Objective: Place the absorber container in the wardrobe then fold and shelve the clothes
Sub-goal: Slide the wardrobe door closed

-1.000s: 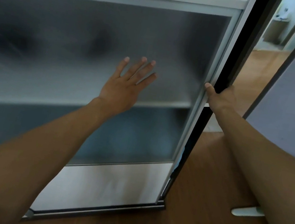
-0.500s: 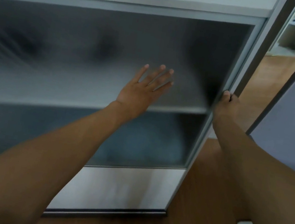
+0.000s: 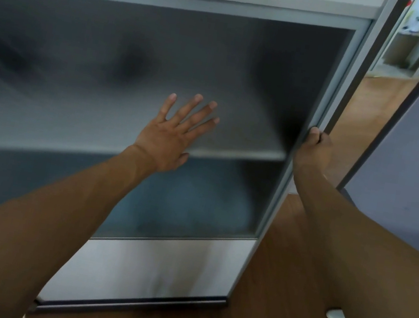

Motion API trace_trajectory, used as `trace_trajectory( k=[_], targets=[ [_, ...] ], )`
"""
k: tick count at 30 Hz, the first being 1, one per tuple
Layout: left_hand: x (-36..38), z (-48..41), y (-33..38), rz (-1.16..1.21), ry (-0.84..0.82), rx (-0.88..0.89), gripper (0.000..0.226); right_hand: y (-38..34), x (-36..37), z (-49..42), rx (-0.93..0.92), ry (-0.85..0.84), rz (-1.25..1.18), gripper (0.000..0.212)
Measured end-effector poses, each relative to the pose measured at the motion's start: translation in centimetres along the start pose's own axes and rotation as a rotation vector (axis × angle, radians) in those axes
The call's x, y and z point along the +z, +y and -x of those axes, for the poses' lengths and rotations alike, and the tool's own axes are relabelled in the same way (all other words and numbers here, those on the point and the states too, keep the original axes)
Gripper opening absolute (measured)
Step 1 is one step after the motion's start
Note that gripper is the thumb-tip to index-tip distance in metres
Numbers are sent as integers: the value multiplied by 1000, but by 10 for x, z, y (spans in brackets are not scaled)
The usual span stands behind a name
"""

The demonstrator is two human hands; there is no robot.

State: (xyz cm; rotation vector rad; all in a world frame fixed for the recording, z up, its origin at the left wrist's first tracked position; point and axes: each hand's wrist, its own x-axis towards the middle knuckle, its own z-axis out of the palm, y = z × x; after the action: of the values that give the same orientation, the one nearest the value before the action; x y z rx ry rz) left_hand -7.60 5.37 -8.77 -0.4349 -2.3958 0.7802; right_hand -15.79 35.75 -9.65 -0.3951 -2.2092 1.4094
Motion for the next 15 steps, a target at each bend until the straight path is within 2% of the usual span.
trace_trajectory(
  k=[7, 15],
  targets=[
    [2, 0, 8, 12, 7, -43, 122, 0, -1, 3, -15, 8, 14, 45],
    [5, 1, 18, 46, 29, -98, 107, 5, 1, 1, -26, 4, -13, 46]
  ],
)
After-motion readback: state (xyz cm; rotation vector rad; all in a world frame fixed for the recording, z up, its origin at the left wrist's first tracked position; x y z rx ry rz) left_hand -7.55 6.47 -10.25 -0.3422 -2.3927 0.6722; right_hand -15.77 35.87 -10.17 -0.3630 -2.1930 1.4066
